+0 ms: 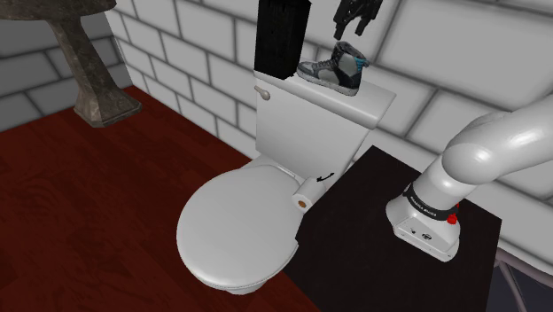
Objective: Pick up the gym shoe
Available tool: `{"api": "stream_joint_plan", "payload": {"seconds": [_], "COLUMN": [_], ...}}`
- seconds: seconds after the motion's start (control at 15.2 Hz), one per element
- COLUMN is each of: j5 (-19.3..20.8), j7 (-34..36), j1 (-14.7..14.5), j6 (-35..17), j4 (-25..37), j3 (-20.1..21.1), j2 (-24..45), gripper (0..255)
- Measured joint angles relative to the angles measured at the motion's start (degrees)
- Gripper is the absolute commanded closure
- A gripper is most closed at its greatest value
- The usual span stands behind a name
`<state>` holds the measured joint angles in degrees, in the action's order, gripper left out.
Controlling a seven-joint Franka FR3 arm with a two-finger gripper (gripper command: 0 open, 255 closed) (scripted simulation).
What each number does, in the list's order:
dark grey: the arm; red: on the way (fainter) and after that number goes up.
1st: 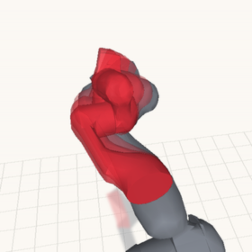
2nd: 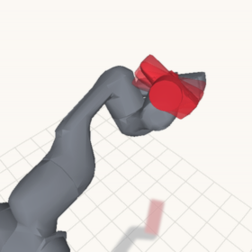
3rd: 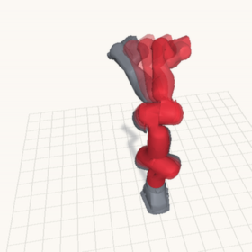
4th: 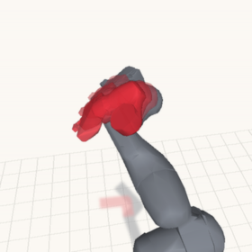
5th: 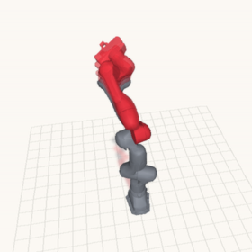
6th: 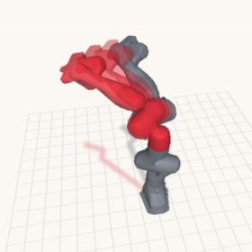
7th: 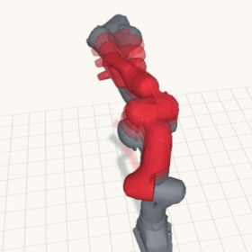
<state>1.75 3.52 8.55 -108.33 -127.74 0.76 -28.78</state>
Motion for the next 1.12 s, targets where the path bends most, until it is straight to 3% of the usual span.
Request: {"api": "stream_joint_plan", "payload": {"seconds": [0.33,0.79,0.86,1.12], "j5": [2.35,2.78,2.8,2.8], "j7": [2.28,3.05,3.04,3.03], "j1": [2.51,2.77,2.78,2.79], "j6": [-5.12,-10.77,-11.08,-11.42], "j4": [2.29,-1.94,-2.2,-2.39], "j3": [-0.95,-0.97,-1.0,-1.02], "j2": [5.86,7.1,7.14,7.09], "gripper": [0,0,255,255]}}
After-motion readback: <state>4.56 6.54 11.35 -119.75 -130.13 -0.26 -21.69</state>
